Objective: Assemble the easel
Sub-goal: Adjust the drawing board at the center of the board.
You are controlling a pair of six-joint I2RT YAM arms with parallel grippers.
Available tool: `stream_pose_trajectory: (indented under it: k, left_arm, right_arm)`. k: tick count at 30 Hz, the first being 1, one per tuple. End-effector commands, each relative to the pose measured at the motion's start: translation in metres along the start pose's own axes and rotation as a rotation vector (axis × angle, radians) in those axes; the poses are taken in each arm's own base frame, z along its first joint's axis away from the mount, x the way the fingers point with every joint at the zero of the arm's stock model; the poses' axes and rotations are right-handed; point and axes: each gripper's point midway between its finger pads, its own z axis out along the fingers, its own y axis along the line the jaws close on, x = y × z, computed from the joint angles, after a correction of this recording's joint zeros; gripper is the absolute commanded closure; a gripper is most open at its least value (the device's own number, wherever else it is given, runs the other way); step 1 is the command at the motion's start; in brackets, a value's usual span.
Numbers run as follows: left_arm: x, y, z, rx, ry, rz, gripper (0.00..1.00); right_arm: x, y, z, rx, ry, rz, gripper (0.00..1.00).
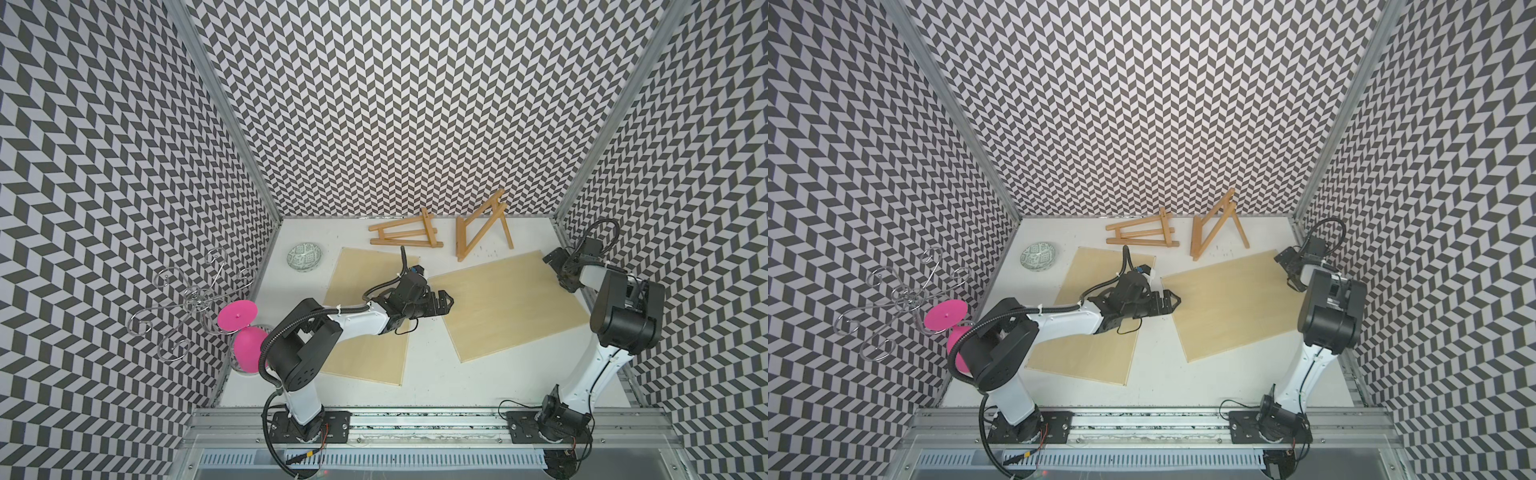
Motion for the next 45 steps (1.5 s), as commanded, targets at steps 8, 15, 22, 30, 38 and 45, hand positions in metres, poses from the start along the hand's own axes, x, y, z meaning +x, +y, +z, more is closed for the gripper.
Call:
stream_pose_trajectory:
  k: [8, 15, 22, 30, 38, 45]
  left_arm:
    - [-0.006, 0.018, 0.008, -0.07, -0.022, -0.026, 0.0]
    - [0.003, 0.029, 0.023, -0.092, 0.023, -0.016, 0.0]
    - [0.002, 0.031, 0.03, -0.117, 0.02, -0.011, 0.0]
    - [-0.007, 0.033, 0.045, -0.15, 0.019, -0.009, 0.0]
    - [-0.03, 0.035, 0.063, -0.167, -0.003, 0.008, 0.0]
    - [-0.043, 0.045, 0.065, -0.201, -0.013, 0.004, 0.0]
  right_arm:
    - [0.05, -0.061, -0.038, 0.101, 0.068, 0.093, 0.01]
    - [0.065, -0.076, -0.046, 0.115, 0.083, 0.105, 0.01]
    - [0.079, -0.087, -0.051, 0.125, 0.113, 0.11, 0.01]
    - [0.119, -0.102, -0.061, 0.121, 0.198, 0.107, 0.01]
    - [0.156, -0.11, -0.082, 0.104, 0.277, 0.083, 0.01]
    - [0.172, -0.113, -0.098, 0.085, 0.308, 0.021, 0.01]
